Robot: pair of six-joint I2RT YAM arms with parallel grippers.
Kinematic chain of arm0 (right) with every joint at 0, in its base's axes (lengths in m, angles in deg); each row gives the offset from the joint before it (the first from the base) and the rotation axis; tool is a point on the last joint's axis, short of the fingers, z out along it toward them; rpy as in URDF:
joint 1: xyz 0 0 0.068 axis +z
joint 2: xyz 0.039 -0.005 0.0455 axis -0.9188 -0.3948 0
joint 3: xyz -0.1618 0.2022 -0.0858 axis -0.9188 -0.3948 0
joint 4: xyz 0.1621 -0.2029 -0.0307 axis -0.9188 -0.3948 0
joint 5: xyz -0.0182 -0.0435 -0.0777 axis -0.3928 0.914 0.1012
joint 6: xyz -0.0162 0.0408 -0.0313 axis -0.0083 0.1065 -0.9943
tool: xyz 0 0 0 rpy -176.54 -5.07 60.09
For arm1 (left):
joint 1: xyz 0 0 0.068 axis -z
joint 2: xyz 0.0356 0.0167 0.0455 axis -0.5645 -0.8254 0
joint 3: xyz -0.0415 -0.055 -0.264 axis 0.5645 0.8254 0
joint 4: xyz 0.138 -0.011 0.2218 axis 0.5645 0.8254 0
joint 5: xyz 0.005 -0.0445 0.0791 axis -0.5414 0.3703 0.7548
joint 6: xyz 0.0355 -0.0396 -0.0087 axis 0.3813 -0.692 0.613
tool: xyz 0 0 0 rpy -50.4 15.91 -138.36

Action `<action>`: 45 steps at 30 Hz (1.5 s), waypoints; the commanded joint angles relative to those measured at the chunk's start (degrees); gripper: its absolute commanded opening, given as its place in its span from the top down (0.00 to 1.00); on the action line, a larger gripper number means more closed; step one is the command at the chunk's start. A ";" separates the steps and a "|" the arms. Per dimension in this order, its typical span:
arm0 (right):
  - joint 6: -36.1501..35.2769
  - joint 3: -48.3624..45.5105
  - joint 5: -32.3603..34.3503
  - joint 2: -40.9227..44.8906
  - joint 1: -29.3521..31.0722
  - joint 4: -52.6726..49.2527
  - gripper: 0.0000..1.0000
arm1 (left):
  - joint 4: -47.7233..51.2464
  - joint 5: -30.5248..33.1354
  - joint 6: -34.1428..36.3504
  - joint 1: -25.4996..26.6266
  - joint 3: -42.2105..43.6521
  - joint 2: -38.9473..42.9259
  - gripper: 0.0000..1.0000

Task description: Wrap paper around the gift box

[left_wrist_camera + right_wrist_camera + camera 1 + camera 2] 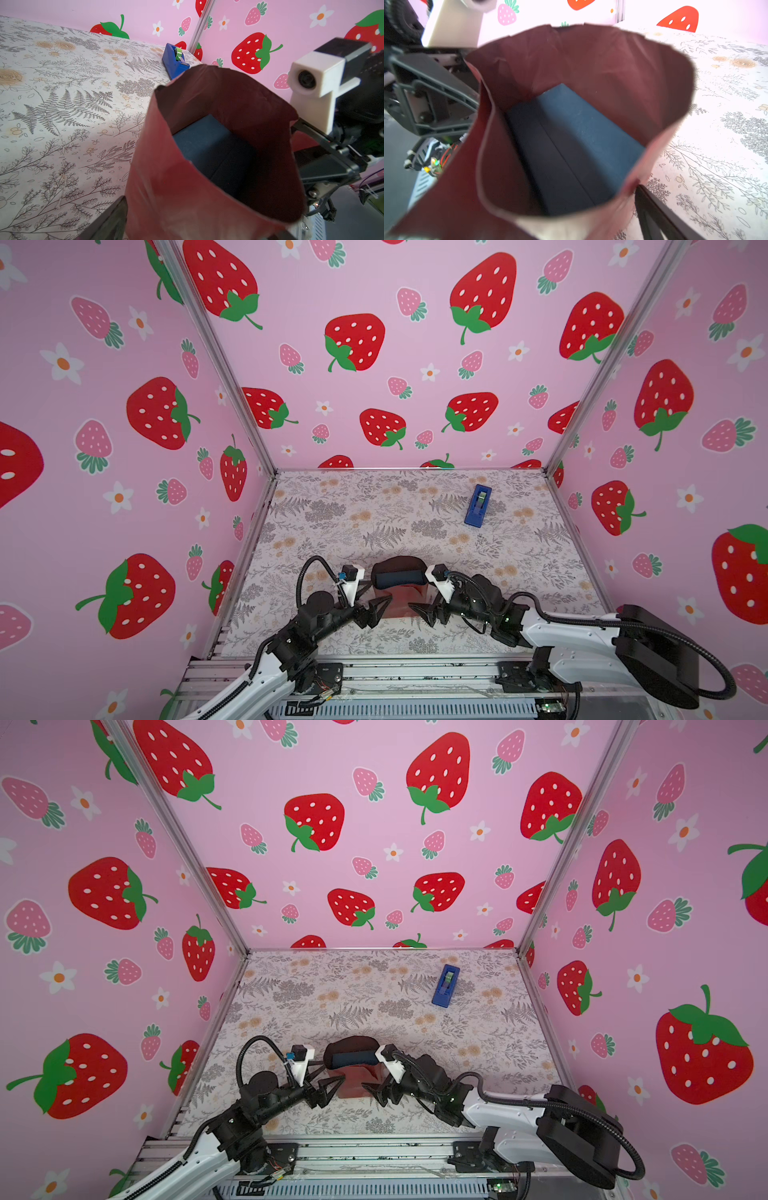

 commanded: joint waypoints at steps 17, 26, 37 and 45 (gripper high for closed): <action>15.08 6.50 9.60 -3.39 0.63 -3.52 0.07 | -7.32 -0.11 -1.84 0.21 -4.34 -8.58 0.07; 17.10 6.66 9.77 -3.99 1.07 -4.71 0.10 | -5.05 2.37 -2.16 0.23 -4.83 -7.98 0.05; 19.59 9.26 14.19 -3.99 2.29 -11.30 0.13 | -7.38 3.35 -2.61 0.22 -6.38 -13.99 0.14; 22.60 8.33 18.06 -4.30 3.16 -13.34 0.23 | -7.13 6.32 -4.19 0.36 -6.77 -14.43 0.26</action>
